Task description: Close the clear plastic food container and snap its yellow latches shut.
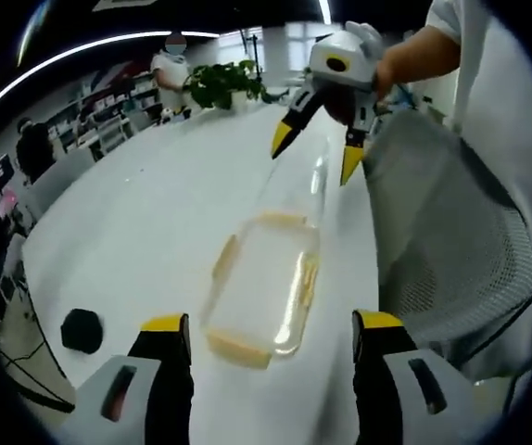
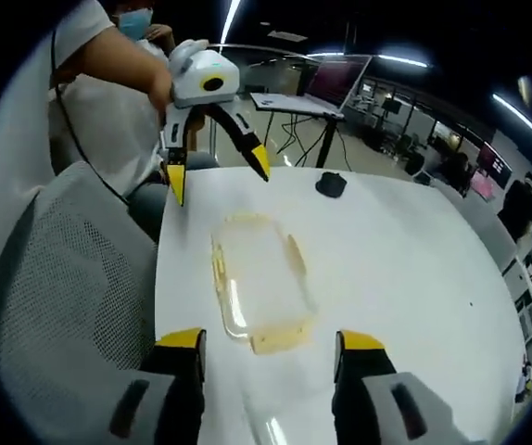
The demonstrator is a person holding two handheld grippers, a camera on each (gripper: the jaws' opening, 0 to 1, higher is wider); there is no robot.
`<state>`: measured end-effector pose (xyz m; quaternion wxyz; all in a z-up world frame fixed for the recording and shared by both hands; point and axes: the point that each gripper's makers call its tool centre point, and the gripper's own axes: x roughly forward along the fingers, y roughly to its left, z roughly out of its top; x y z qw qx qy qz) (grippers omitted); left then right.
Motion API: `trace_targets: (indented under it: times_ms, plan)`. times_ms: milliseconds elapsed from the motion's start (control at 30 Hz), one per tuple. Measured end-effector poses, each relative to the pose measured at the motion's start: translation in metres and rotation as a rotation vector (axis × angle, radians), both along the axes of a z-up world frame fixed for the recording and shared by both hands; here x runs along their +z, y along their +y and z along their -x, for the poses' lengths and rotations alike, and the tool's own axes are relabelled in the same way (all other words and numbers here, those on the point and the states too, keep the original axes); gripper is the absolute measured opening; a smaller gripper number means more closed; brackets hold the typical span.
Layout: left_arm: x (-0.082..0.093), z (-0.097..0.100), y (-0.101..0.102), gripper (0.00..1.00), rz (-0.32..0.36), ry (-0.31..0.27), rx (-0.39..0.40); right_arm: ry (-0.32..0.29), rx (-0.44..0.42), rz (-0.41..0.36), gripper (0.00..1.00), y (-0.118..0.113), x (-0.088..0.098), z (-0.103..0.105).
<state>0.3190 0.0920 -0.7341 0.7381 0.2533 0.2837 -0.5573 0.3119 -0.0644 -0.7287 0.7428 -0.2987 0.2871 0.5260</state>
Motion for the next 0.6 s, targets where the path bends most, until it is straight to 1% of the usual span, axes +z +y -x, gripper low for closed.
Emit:
trace_targets:
  times_ms: [67,133,167,233,300,333,367,433,467,600]
  plan:
    - [-0.005,-0.001,0.003,0.69,-0.021,0.016,-0.006,0.007,0.006,0.004,0.51,0.001,-0.003,-0.002]
    - [-0.009,-0.004,0.004,0.67,-0.033,0.007,-0.023,0.019,0.009,0.01,0.49,0.001,-0.006,-0.002]
    - [-0.012,-0.004,0.005,0.67,-0.04,0.012,-0.029,0.017,0.015,0.014,0.49,0.001,-0.008,-0.003]
    - [-0.012,-0.004,0.002,0.67,-0.017,0.029,-0.04,0.003,0.033,0.023,0.46,0.002,-0.009,-0.004]
    - [-0.016,-0.007,0.003,0.67,-0.042,0.01,-0.069,0.005,0.045,0.009,0.46,0.005,-0.008,-0.003]
    - [-0.019,-0.007,0.002,0.66,-0.045,0.022,-0.075,0.011,0.04,0.005,0.46,0.006,-0.009,-0.005]
    - [-0.022,-0.007,0.003,0.65,-0.055,0.024,-0.082,0.012,0.042,0.012,0.46,0.007,-0.011,-0.005]
    - [-0.028,-0.007,0.006,0.63,-0.091,0.008,-0.126,0.009,0.064,0.034,0.46,0.007,-0.015,-0.006]
    - [-0.031,-0.008,0.008,0.62,-0.098,0.014,-0.129,0.01,0.067,0.045,0.46,0.006,-0.018,-0.008]
    - [-0.036,-0.01,0.009,0.61,-0.103,0.01,-0.151,0.032,0.069,0.06,0.45,0.006,-0.024,-0.013]
